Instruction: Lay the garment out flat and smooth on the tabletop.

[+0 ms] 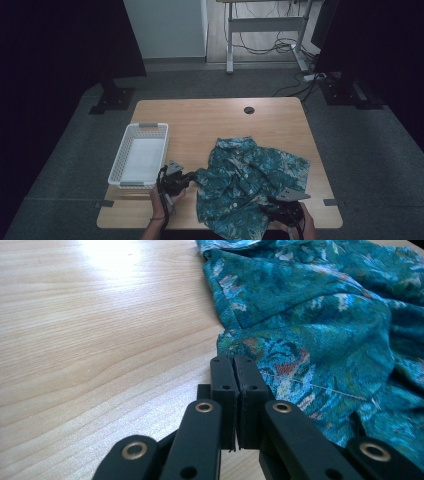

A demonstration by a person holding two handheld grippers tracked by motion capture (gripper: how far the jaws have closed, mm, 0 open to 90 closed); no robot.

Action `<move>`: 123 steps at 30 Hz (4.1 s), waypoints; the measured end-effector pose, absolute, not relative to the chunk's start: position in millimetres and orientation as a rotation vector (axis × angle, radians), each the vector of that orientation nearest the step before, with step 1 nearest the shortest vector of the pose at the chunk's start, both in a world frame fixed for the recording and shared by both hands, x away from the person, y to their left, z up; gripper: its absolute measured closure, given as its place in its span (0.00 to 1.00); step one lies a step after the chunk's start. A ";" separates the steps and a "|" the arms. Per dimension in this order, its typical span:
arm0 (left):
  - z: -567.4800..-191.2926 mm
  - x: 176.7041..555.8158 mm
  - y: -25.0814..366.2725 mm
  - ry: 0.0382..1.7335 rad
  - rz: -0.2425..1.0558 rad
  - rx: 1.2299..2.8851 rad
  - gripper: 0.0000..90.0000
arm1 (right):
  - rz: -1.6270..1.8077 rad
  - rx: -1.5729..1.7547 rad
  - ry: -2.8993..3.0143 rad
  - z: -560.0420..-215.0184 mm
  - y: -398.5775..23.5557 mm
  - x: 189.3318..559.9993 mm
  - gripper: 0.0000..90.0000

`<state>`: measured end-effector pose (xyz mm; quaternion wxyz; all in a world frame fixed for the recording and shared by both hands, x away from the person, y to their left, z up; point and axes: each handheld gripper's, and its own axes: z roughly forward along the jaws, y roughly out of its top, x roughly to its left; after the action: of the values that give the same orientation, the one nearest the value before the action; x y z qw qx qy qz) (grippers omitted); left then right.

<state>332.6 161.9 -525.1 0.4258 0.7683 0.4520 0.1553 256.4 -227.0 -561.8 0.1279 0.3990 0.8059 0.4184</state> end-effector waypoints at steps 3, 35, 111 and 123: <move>-527.1 335.0 162.6 1.152 0.384 1.907 0.98 | 1.219 1.178 2.335 -561.8 -231.3 256.7 0.55; -539.5 333.9 138.4 1.157 0.367 1.912 0.64 | 1.214 1.174 2.327 -562.2 -237.8 256.2 0.54; -548.5 367.8 118.5 1.269 0.382 1.953 0.43 | 1.169 1.183 2.313 -561.3 -237.9 256.4 0.46; -549.2 366.6 114.9 1.229 0.443 2.010 0.42 | 1.169 1.183 2.309 -561.6 -237.0 256.2 0.45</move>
<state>366.6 114.9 -549.2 0.3638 0.7811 0.4775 0.1721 256.2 -237.0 -561.6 0.1473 0.4113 0.8026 0.4062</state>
